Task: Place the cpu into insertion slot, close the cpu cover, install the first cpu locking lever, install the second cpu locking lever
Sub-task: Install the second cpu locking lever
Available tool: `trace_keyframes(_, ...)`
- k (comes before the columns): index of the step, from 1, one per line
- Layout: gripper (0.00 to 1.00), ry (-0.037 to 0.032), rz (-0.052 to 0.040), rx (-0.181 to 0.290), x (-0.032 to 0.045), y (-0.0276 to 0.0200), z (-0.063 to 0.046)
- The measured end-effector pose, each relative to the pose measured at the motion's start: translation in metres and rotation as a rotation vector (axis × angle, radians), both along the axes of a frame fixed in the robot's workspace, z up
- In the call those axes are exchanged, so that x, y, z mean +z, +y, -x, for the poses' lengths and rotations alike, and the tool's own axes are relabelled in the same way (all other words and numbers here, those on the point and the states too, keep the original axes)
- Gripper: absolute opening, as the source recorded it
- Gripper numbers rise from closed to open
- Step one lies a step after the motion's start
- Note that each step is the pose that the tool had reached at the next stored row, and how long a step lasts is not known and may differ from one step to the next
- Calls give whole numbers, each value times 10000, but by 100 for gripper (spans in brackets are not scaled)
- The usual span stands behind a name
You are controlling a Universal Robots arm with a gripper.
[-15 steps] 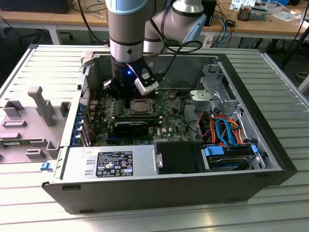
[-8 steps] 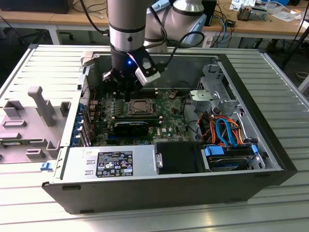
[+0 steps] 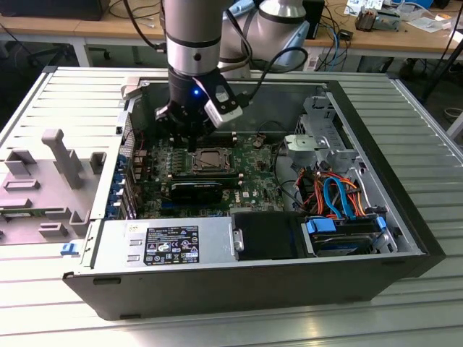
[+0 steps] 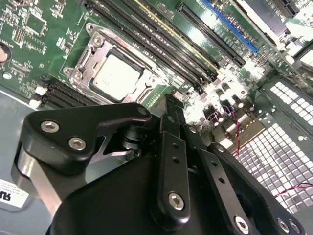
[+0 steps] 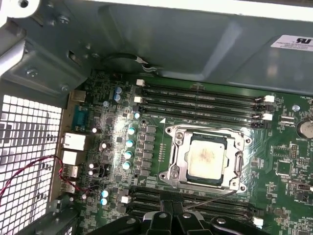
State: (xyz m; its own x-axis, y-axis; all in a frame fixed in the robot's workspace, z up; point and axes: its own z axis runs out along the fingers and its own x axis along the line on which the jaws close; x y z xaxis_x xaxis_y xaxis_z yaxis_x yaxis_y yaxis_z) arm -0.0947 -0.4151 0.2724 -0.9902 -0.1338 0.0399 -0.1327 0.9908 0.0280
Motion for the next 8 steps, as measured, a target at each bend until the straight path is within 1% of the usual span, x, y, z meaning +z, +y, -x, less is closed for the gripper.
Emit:
trace_keyframes(3,11,1,103,-85,-11,0,-20)
trace_keyframes(8,11,1,137,-188,-79,0,-129)
